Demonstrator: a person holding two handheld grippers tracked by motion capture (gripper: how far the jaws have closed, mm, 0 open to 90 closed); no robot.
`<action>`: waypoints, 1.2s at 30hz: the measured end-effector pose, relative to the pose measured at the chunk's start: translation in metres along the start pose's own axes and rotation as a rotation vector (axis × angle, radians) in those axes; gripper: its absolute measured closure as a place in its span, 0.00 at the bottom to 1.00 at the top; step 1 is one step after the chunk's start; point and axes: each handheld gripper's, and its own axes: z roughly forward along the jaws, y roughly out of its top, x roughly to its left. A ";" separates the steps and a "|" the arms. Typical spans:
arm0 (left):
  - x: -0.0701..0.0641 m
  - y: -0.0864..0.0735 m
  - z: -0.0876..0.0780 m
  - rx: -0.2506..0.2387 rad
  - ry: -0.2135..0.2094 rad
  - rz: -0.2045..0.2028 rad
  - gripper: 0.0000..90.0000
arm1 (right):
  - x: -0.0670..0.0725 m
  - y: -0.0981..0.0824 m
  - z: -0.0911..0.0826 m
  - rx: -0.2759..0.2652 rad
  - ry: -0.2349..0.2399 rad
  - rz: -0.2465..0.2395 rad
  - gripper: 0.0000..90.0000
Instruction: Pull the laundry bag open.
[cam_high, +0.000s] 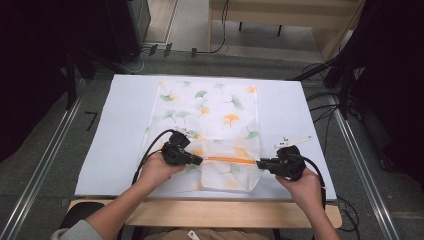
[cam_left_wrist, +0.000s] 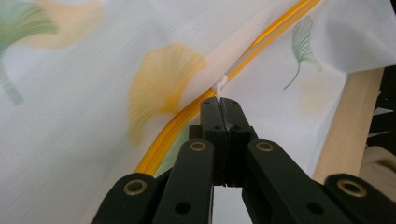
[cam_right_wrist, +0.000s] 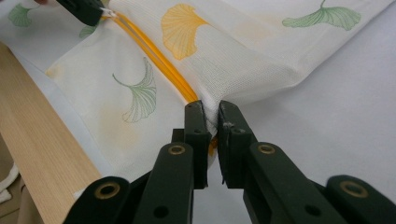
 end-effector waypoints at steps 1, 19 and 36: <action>0.003 -0.005 -0.003 0.003 -0.001 -0.007 1.00 | 0.000 0.000 0.000 -0.001 0.004 -0.001 0.94; 0.003 -0.009 -0.006 -0.038 -0.016 -0.021 1.00 | -0.002 0.001 0.000 -0.005 -0.003 0.006 0.94; 0.007 -0.009 -0.007 -0.026 -0.016 -0.034 1.00 | -0.001 0.002 0.000 -0.006 0.001 0.009 0.94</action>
